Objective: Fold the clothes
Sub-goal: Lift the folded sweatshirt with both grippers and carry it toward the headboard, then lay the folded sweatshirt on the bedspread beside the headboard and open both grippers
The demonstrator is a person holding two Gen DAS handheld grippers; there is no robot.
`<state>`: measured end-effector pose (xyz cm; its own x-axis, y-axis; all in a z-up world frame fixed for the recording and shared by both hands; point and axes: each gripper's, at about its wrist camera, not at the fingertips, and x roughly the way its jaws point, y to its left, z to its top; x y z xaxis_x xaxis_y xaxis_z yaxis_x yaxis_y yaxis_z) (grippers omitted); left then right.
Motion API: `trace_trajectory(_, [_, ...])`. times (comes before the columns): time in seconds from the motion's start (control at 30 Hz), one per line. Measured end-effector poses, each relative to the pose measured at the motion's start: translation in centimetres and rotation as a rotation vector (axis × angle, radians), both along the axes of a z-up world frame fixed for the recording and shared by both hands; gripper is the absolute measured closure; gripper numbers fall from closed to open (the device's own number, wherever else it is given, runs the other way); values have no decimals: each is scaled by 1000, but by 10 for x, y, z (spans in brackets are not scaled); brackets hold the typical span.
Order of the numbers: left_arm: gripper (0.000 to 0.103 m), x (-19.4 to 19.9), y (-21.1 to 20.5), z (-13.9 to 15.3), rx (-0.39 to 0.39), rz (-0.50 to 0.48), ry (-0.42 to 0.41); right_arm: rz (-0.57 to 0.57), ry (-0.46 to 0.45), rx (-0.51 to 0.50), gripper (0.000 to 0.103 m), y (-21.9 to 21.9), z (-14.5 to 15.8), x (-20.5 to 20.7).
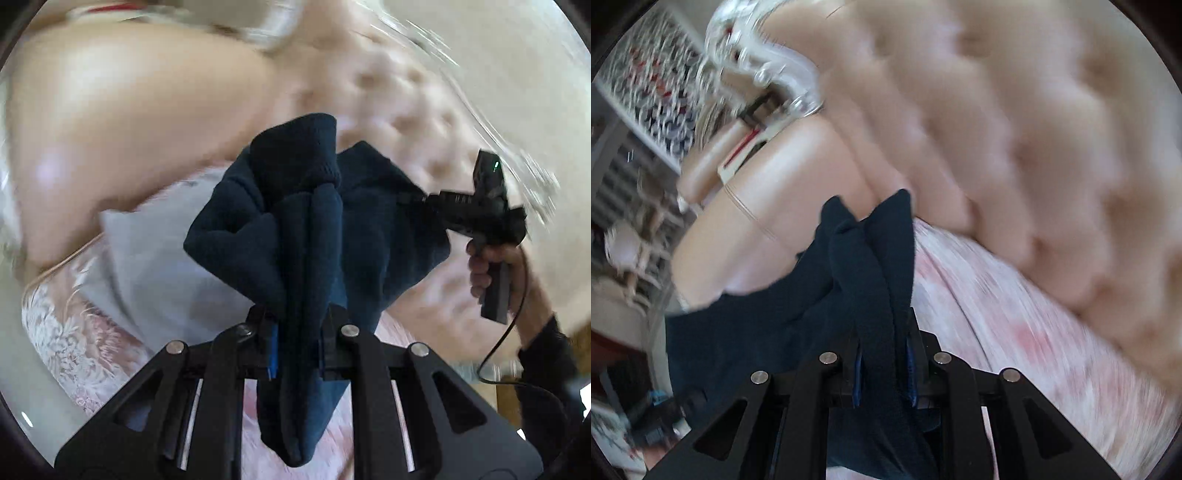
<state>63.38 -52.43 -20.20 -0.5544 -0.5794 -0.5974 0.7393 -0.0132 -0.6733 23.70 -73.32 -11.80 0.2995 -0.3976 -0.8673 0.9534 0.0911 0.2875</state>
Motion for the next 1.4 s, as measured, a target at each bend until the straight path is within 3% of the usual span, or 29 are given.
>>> trace_trajectory(0.13, [87, 28, -10, -73, 116, 179, 35, 103, 44, 64, 86, -85, -62, 81])
trace_trajectory(0.2, [87, 37, -3, -99, 151, 243, 42, 141, 84, 105, 86, -103, -102, 106])
trace_trajectory(0.33, [87, 37, 4, -111, 149, 264, 27, 111, 155, 116, 86, -113, -150, 115])
trace_trajectory(0.6, [86, 43, 26, -83, 77, 266, -20, 172, 126, 47, 86, -120, -153, 120])
trace_trajectory(0.8, [86, 65, 29, -106, 142, 309, 54, 221, 165, -2, 85, -122, -150, 139])
trace_trajectory(0.83, [80, 69, 30, -114, 161, 321, 62, 227, 185, 18, 84, -123, -158, 139])
trace_trajectory(0.87, [78, 72, 30, -119, 172, 325, 78, 231, 234, 33, 81, -125, -169, 140])
trace_trajectory(0.93, [67, 77, 30, -125, 179, 324, 91, 225, 303, 25, 61, -126, -183, 135])
trace_trajectory(1.07, [56, 86, 36, -125, 170, 292, 165, 151, 179, 0, 50, -126, -179, 101])
trace_trajectory(1.1, [49, 91, 42, -122, 168, 292, 156, 137, 157, -3, 49, -123, -174, 92])
trace_trajectory(1.17, [48, 100, 54, -115, 152, 305, 122, 93, 140, -20, 49, -113, -162, 72])
trace_trajectory(1.27, [48, 103, 69, -85, 34, 295, -23, 48, 158, -112, 48, -83, -133, 57])
trace_trajectory(1.33, [47, 87, 63, -60, -89, 224, -165, 71, 146, -219, 48, -55, -113, 65])
trace_trajectory(1.4, [42, 59, 50, -44, -164, 133, -289, 113, 130, -248, 47, -37, -113, 82])
